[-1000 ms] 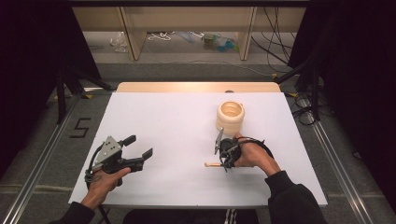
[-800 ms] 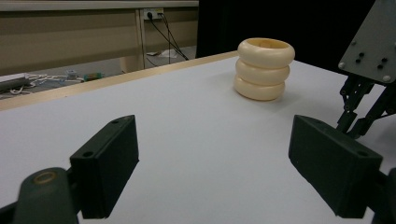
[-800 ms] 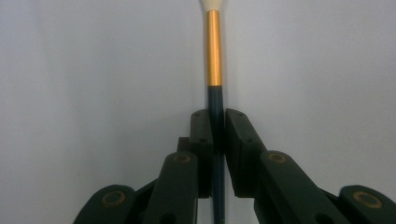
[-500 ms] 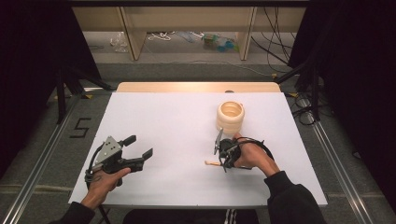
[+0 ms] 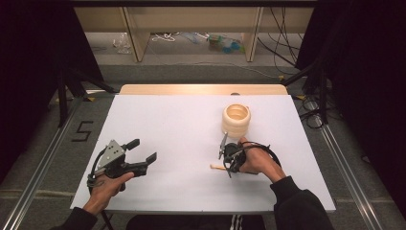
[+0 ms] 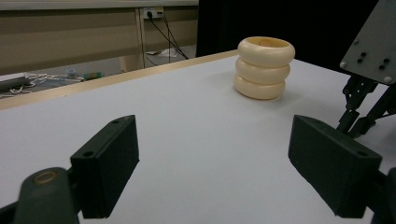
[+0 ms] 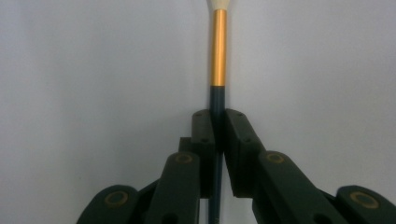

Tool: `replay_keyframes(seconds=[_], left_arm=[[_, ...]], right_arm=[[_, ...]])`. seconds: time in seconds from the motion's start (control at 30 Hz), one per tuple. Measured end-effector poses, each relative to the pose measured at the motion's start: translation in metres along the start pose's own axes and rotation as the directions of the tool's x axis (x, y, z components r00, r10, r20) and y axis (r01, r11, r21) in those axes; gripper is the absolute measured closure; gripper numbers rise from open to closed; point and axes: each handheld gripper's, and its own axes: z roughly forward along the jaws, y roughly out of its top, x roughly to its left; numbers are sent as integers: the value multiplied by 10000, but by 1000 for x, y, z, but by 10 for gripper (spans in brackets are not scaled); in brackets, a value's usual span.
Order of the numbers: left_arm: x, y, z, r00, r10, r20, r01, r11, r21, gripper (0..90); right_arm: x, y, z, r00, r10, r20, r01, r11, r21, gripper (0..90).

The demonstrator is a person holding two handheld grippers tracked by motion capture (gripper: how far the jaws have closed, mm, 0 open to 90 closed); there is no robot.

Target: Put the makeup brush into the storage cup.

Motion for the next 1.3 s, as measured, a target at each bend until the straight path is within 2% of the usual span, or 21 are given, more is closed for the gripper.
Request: replay_keyframes(seconds=[0.07, 0.1, 0.2, 0.3, 0.37, 0.4, 0.5, 0.63, 0.73, 0.8, 0.83, 0.87, 0.93, 1.0, 1.07, 1.1, 1.2, 1.23, 1.27, 1.3], left_arm=[[0, 0, 0, 10000, 1, 1, -1, 10000, 0, 161], [0, 0, 0, 10000, 4, 1, -4, 10000, 6, 161], [0, 0, 0, 10000, -22, -6, 22, 10000, -8, 161], [0, 0, 0, 10000, -6, -11, 6, 10000, -23, 161], [0, 0, 0, 10000, 2, -11, -2, 10000, -16, 161], [0, 0, 0, 10000, -4, -13, 4, 10000, -17, 161], [0, 0, 0, 10000, 7, -7, -7, 10000, -20, 161], [0, 0, 0, 10000, -3, -24, 3, 10000, -34, 161], [0, 1, 0, 10000, -18, -21, 18, 10000, -54, 161], [1, 1, 0, 10000, -16, -26, 16, 10000, -71, 161], [1, 1, -1, 10000, -17, -30, 17, 10000, -58, 160], [1, 1, 0, 10000, -10, -33, 10, 10000, -52, 161], [1, 1, 0, 10000, -4, -26, 4, 10000, -56, 161], [1, 1, 0, 10000, -7, -24, 7, 10000, -61, 161], [1, 1, -1, 10000, -12, -27, 12, 10000, -54, 161], [1, 1, -1, 10000, -30, -25, 29, 10000, -59, 161], [1, 1, 0, 10000, -4, -26, 4, 10000, -53, 161], [1, 1, 0, 10000, -3, -26, 3, 10000, -49, 161], [1, 1, 0, 10000, -3, -26, 3, 10000, -49, 161], [1, 1, 0, 10000, -5, -28, 5, 10000, -44, 160]], right_arm=[[1, 0, -1, 10000, -16, -25, 16, 9999, -116, 831], [3, 2, -2, 9995, 319, -8, -320, 9993, -195, 832], [3, 1, -7, 9996, 265, 127, -259, 9987, -435, 832], [2, -1, -15, 9986, 494, 207, -476, 9957, -796, 832], [0, -3, -20, 9980, 497, 379, -455, 9935, -1041, 832], [0, -4, -22, 9979, 586, 290, -548, 9915, -1182, 832], [-2, -6, -27, 9969, 663, 419, -596, 9878, -1436, 832], [-7, -13, -41, 9935, 1034, 483, -892, 9677, -2359, 832], [-12, -19, -46, 9882, 1442, 513, -1206, 9401, -3187, 832], [-15, -22, -51, 9840, 1677, 601, -1324, 9142, -3831, 832], [-17, -24, -52, 9837, 1690, 609, -1305, 9052, -4044, 831], [-17, -25, -54, 9802, 1867, 661, -1401, 8895, -4349, 832], [-18, -27, -57, 9761, 2088, 609, -1557, 8662, -4749, 831], [-20, -28, -60, 9720, 2265, 621, -1621, 8383, -5205, 831], [-22, -31, -62, 9675, 2485, 462, -1803, 8067, -5628, 832], [-23, -32, -63, 9667, 2526, 406, -1855, 8011, -5690, 832], [-26, -37, -64, 9614, 2738, 278, -1991, 7617, -6166, 831], [-26, -38, -65, 9584, 2842, 251, -2036, 7429, -6376, 831], [-26, -38, -65, 9584, 2842, 251, -2036, 7429, -6376, 831], [-28, -40, -66, 9555, 2947, 128, -2099, 7099, -6723, 831]])
